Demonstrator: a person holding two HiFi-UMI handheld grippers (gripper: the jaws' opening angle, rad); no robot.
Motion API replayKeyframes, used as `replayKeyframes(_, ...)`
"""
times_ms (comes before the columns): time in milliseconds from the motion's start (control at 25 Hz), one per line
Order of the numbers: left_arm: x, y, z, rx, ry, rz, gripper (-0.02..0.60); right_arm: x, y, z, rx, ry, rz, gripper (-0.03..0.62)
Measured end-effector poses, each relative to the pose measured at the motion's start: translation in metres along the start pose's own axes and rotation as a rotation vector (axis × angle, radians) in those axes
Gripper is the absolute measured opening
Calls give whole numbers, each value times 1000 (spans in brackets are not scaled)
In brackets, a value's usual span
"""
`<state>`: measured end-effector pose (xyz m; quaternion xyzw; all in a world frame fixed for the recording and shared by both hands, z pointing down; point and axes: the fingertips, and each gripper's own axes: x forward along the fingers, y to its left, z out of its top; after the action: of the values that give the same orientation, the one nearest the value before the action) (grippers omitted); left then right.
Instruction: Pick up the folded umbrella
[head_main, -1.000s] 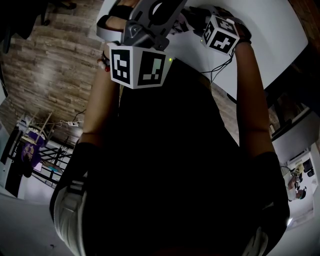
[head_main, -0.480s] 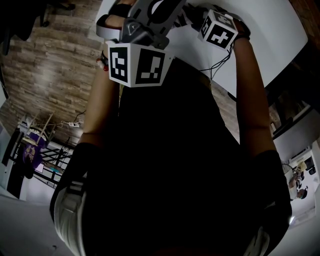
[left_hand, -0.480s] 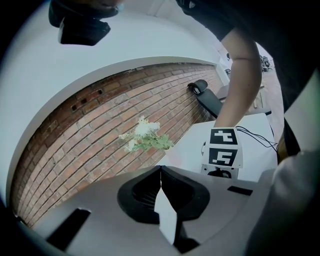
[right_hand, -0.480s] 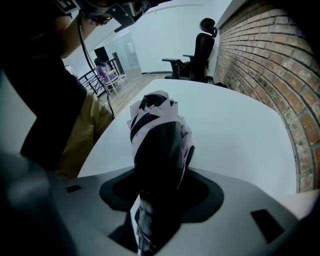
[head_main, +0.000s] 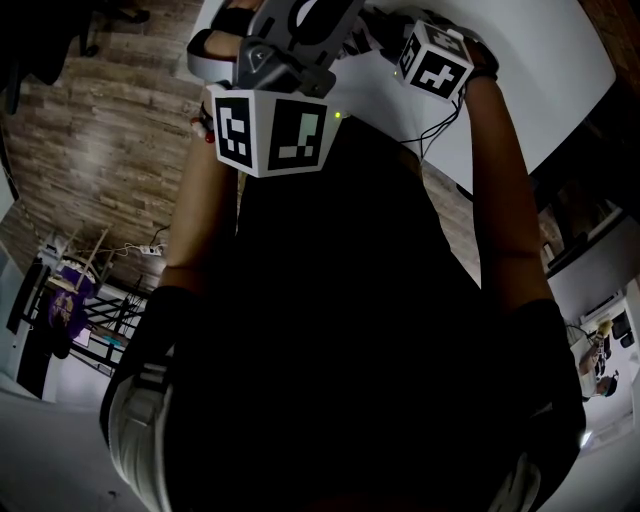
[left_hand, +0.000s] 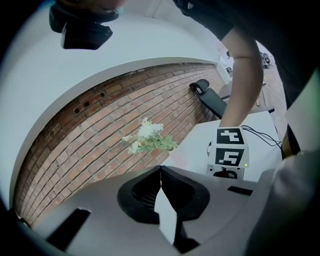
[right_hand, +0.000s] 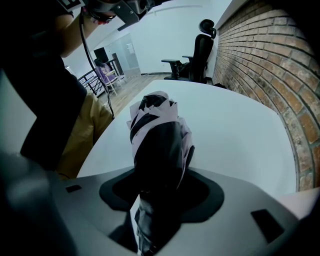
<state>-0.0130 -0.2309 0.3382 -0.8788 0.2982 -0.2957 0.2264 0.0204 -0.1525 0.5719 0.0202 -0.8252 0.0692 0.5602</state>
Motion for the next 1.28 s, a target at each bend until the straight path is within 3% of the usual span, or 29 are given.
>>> replayKeyframes(200,4,-3,-1,4,5,-7,13,2,2,0,11,-12,-9,244)
replayKeyframes(640,10,0,-8,-6,24,-28,14,7,-5,11,-6,146,-23,249)
replayKeyframes(960,14,-8,-3,1,21,-40,12,6,4,10,-43,88,-49,212)
replayKeyframes(1280,14,-4,-3,-11,43,-29,13,-4,5,6,51,21,-92,209)
